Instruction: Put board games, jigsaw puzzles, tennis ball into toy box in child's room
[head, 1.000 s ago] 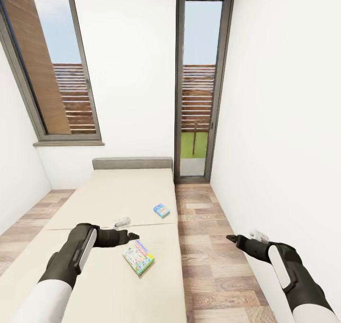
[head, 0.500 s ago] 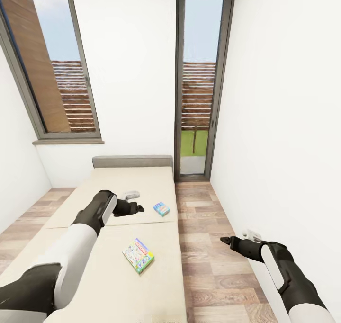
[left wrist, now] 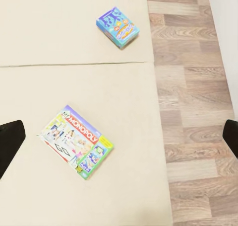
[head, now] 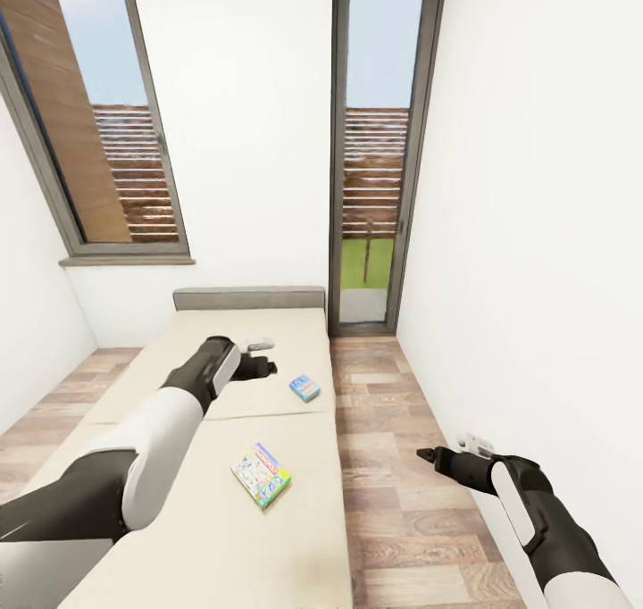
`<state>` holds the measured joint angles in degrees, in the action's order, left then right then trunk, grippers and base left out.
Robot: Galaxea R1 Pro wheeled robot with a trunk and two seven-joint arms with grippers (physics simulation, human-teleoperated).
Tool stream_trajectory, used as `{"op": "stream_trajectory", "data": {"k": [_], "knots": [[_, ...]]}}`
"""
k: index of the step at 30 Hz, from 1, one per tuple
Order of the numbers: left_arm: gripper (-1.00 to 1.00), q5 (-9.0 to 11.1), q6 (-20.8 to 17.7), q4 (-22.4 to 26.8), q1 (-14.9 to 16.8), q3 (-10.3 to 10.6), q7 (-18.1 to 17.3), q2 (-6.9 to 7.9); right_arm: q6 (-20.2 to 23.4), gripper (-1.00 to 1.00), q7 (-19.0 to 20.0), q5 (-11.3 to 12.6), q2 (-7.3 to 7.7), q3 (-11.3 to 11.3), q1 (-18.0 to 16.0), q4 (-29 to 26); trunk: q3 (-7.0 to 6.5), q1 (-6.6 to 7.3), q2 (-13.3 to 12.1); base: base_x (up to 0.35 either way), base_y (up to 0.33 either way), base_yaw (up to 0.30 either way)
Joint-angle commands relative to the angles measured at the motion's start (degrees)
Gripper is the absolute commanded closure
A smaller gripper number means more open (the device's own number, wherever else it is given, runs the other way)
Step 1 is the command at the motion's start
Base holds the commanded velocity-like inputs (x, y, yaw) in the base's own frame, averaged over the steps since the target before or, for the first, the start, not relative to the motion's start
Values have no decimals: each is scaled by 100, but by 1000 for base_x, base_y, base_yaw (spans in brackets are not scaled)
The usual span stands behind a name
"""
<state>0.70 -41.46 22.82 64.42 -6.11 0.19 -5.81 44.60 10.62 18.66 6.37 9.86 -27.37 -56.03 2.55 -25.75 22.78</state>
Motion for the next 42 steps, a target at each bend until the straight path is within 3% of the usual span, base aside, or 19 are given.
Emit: {"op": "stream_trajectory", "data": {"k": [1, 14, 29, 42], "knots": [[-100, 4, 45, -15, 11, -41, 43, -15, 29, -100, 24, -27, 0, 14, -5, -4, 24, -4, 14, 0, 0, 0], [-100, 5, 1097, -700, 35, -40, 271, -52, 31, -100, -23, -29, 12, 7, -5, -4, 147, -4, 14, 0, 0, 0], [-100, 1, 1512, -768, 36, -23, 280, -60, 31, -100, -25, -23, 34, 7, -5, 2, 288, -4, 14, 0, 0, 0], [-100, 9, 1585, -770, 36, -24, 280, -68, 30, -100, -25, -20, 63, 19, -5, 4, 411, -4, 14, 0, 0, 0]]}}
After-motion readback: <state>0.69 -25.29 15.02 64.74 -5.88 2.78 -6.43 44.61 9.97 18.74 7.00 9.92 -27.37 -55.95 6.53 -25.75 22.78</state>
